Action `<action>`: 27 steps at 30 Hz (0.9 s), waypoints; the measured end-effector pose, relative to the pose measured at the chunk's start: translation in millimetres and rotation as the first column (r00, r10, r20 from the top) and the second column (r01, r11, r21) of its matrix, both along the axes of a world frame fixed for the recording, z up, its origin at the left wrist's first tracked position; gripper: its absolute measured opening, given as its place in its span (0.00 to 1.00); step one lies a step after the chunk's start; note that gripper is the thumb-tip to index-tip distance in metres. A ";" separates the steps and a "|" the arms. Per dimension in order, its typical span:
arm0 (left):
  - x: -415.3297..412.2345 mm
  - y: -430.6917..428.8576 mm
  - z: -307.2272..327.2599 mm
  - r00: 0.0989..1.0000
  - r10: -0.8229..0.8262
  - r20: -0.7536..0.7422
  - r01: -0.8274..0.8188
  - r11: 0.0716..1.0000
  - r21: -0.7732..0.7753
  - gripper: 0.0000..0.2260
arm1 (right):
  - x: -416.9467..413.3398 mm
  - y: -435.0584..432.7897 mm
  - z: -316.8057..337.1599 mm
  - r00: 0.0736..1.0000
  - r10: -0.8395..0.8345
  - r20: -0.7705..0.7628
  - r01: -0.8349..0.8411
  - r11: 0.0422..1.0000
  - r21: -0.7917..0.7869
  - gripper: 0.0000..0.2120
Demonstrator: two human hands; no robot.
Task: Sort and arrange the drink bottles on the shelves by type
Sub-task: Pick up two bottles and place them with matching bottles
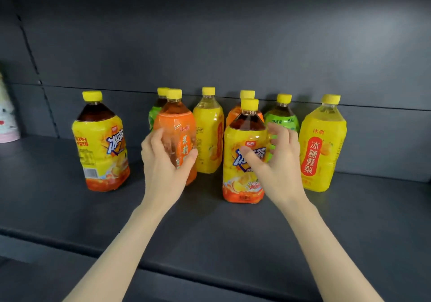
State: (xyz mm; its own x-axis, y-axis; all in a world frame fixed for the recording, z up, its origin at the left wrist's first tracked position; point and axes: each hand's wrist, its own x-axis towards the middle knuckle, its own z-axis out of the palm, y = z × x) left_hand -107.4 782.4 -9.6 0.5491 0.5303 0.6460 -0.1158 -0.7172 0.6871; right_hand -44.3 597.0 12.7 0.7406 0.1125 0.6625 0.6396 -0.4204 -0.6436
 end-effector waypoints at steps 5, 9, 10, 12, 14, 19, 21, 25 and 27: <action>24.6 29.4 4.6 0.997 -0.072 -0.033 0.066 0.987 -0.149 0.42 | 13.0 20.9 0.9 0.980 0.006 -0.198 0.001 0.999 0.039 0.48; 28.4 47.9 5.9 0.996 -0.049 -0.074 0.045 0.998 -0.054 0.39 | 19.5 34.1 -3.0 0.963 -0.061 -0.262 0.084 0.994 0.077 0.61; 27.7 51.8 5.0 0.996 -0.061 -0.067 0.059 0.998 -0.037 0.38 | 19.0 37.5 -3.5 0.962 -0.084 -0.260 0.108 0.991 0.079 0.61; 25.0 58.5 4.6 0.992 -0.115 -0.050 0.113 0.993 -0.030 0.38 | 13.2 48.0 -2.8 0.960 -0.125 -0.251 0.151 0.985 0.087 0.62; 21.3 63.7 4.7 0.977 -0.201 -0.069 0.200 0.980 -0.016 0.38 | 4.3 60.5 -3.4 0.959 -0.143 -0.244 0.170 0.981 0.092 0.62; -7.4 68.3 1.1 0.985 -0.155 -0.077 0.167 0.969 0.184 0.34 | -13.0 86.3 -10.1 0.977 -0.062 -0.204 0.103 0.975 0.196 0.54; -24.0 75.2 -7.4 0.991 0.034 0.131 -0.072 0.952 0.298 0.28 | -18.6 95.2 -12.9 0.974 0.015 -0.226 0.048 0.961 0.273 0.51; -24.3 109.3 -10.5 0.933 0.332 0.135 -0.336 0.942 0.004 0.41 | -27.8 107.3 -15.7 0.969 0.104 -0.224 -0.013 0.927 0.374 0.48; -16.1 123.3 -6.3 0.945 0.323 0.057 -0.313 0.939 -0.141 0.46 | -31.2 109.6 -15.4 0.971 0.109 -0.211 -0.019 0.922 0.387 0.45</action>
State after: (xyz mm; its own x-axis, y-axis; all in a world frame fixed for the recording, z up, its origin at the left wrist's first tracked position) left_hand -123.4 905.6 -15.9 0.2883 0.7504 0.5948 0.0468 -0.6315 0.7739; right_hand -75.5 706.6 -2.6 0.8742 -0.0620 0.4817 0.4768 -0.0787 -0.8755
